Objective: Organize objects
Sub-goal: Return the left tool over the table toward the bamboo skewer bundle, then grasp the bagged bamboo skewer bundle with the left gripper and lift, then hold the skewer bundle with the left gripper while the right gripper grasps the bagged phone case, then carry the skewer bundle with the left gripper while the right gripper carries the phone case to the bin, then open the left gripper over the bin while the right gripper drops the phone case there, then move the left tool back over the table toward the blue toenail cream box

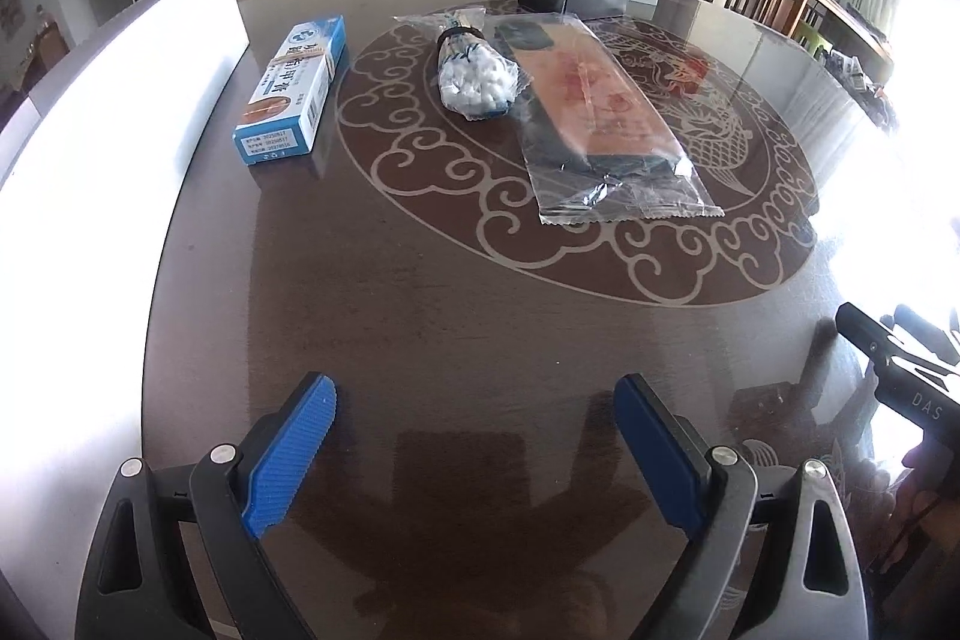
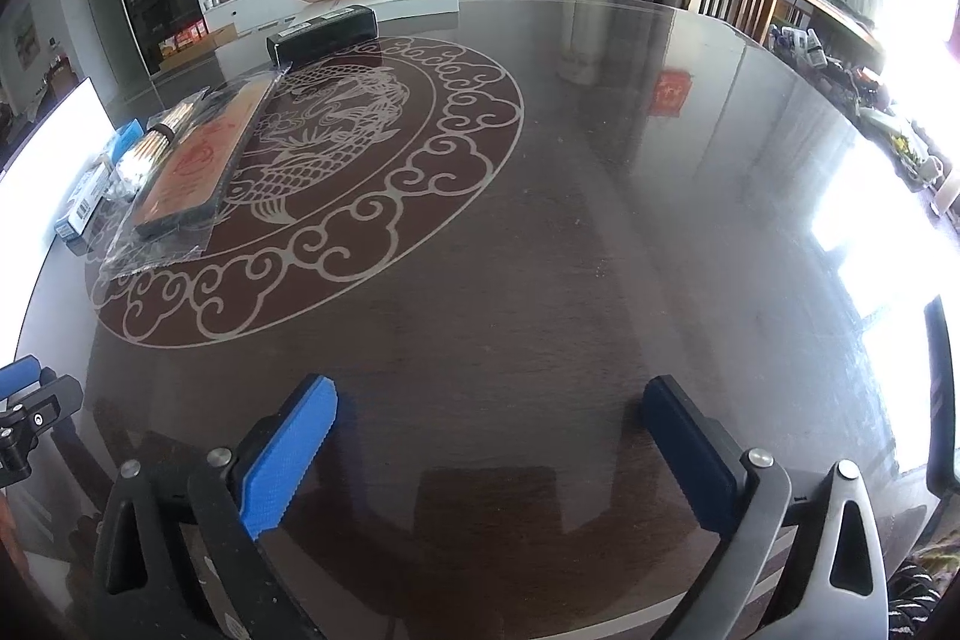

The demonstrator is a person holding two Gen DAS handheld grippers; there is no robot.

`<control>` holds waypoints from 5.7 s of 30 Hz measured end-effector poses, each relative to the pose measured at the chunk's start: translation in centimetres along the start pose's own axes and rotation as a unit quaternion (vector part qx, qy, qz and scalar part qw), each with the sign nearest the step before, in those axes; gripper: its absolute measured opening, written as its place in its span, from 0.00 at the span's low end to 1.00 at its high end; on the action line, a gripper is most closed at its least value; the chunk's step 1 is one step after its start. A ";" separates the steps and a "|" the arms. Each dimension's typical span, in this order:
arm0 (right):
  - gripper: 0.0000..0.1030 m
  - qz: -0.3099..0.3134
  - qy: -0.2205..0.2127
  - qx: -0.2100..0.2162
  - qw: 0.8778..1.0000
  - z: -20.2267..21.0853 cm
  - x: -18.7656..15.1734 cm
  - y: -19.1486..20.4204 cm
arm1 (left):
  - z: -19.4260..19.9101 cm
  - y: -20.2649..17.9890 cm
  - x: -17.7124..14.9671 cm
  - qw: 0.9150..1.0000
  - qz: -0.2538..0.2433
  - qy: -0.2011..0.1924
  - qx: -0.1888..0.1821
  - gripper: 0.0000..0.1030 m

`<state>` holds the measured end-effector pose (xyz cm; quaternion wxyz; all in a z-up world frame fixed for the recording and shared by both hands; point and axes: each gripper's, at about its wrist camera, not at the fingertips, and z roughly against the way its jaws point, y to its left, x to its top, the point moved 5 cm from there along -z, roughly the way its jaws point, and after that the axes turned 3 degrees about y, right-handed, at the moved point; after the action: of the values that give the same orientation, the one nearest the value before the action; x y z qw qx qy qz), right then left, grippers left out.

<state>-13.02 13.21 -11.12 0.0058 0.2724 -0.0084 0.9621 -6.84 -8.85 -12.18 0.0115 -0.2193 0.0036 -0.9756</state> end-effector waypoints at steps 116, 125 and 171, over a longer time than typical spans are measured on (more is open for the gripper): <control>0.83 0.113 0.129 0.083 0.982 -1.0 0.3 2.4 | -0.1 2.6 0.4 0.999 -0.022 -0.014 -0.036 1.00; 0.73 0.114 0.140 0.064 0.982 -1.2 2.8 2.7 | 0.4 2.5 1.4 0.999 -0.035 -0.012 -0.031 0.26; 0.91 0.137 -0.014 0.133 0.981 6.8 3.3 14.7 | 17.0 19.3 2.5 0.982 0.130 -0.120 0.069 0.75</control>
<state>-12.48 -1.61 -3.77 -0.1624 0.2805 0.0828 0.9424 -1.39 -28.22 4.02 0.1534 -0.3316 -0.0370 -0.9302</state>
